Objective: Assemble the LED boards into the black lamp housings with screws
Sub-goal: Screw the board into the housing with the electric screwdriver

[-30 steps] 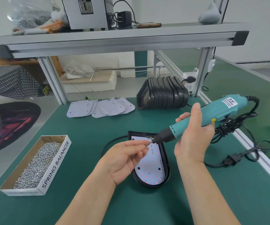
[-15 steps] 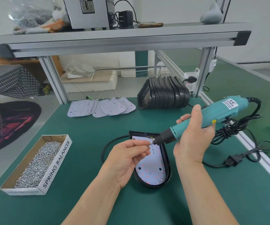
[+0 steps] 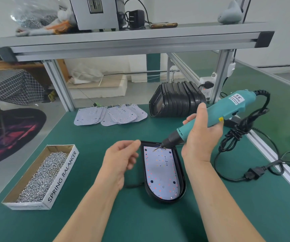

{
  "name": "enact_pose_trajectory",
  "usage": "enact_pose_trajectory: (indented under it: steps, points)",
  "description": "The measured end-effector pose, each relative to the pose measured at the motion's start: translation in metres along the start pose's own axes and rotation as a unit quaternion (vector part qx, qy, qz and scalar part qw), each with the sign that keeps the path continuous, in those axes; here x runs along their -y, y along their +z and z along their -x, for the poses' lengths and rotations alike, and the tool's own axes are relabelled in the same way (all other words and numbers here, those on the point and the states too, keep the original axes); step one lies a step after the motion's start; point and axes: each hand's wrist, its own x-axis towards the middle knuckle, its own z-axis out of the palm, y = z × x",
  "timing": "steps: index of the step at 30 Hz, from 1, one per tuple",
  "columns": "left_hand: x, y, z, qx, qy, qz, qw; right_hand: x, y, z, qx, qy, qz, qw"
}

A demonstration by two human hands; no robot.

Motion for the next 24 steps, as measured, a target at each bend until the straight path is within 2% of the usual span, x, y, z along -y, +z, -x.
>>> enact_pose_trajectory:
  steps: [2, 6, 8, 15, 24]
  points:
    - [0.004, -0.002, -0.014, -0.049, -0.005, -0.098, 0.994, -0.008, 0.006, -0.002, 0.015, -0.018, 0.02, 1.0]
    - [0.018, 0.012, -0.018, 0.037, -0.077, -0.247, 0.965, -0.03, 0.014, 0.001, 0.058, -0.048, 0.07, 0.995]
    - [0.028, 0.019, -0.018, 0.058, -0.083, -0.28, 0.955, -0.04, 0.017, 0.004, 0.081, -0.061, 0.097, 0.99]
    - [0.039, 0.025, -0.022, 0.075, -0.105, -0.184, 0.974, -0.055, 0.023, 0.011, 0.111, -0.1, 0.134, 0.98]
    - [0.042, 0.025, -0.024, 0.075, -0.113, -0.165, 0.977, -0.056, 0.028, 0.014, 0.126, -0.107, 0.16, 0.973]
